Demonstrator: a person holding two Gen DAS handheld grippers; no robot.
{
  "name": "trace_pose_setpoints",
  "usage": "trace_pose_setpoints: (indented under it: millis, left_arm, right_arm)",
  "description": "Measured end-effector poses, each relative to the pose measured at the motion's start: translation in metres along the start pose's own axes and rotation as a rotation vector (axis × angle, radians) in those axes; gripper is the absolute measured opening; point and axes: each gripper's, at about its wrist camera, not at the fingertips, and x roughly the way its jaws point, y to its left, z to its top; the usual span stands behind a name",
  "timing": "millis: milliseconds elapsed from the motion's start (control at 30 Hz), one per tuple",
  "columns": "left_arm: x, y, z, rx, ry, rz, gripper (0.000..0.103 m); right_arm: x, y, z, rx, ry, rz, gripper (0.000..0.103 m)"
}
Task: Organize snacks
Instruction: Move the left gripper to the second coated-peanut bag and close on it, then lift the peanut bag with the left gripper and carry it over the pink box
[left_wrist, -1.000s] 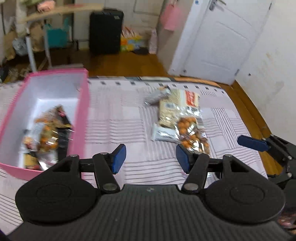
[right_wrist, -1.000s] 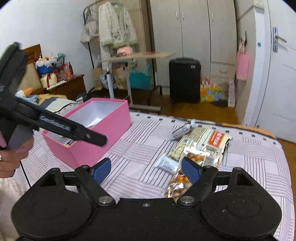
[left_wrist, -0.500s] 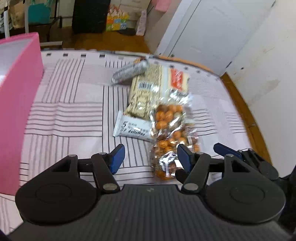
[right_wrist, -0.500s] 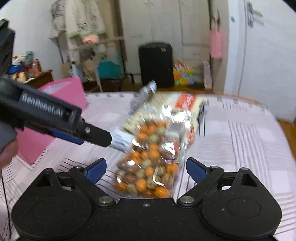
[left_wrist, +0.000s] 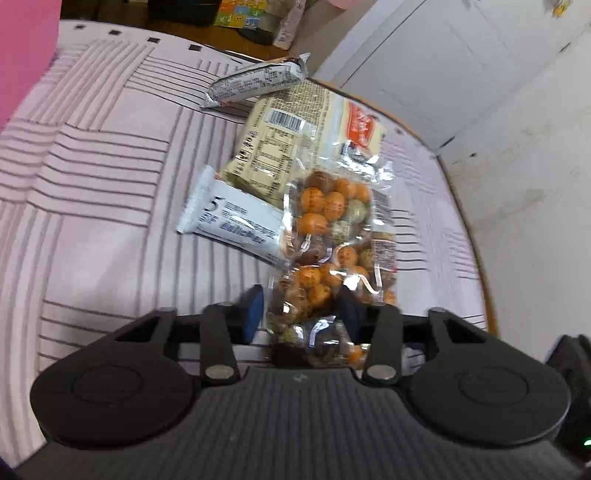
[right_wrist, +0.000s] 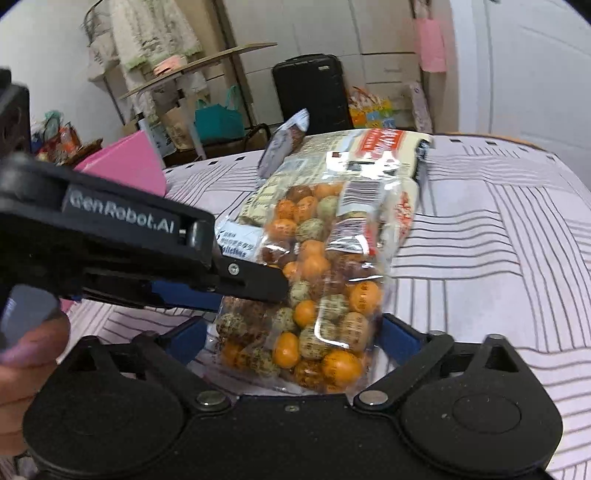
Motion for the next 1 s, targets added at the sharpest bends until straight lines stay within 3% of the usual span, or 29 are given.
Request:
trace_pose_setpoints:
  millis: [133,333,467,800,1000]
  left_arm:
    - [0.002,0.000,0.000,0.023,0.007,0.005,0.038]
    - [0.002,0.002,-0.002,0.002,0.030,-0.004,0.041]
    - [-0.003,-0.007,-0.008,0.040,0.027,0.002,0.041]
    - [-0.031,-0.036,-0.024,0.140,0.040,0.069,0.041]
    - [-0.060,-0.052,-0.034,0.184,0.054,0.076,0.042]
  right_arm:
    - [0.006,0.018,-0.005,-0.093,-0.003,-0.087,0.103]
    - [0.005,0.022,-0.007,-0.083,-0.018,-0.114,0.103]
    - [0.001,0.025,-0.008,-0.081,-0.023,-0.144,0.096]
    - [-0.026,0.032,-0.010,-0.005,-0.017,-0.118,0.091]
    - [-0.050,0.042,0.003,0.023,0.039,-0.109,0.091]
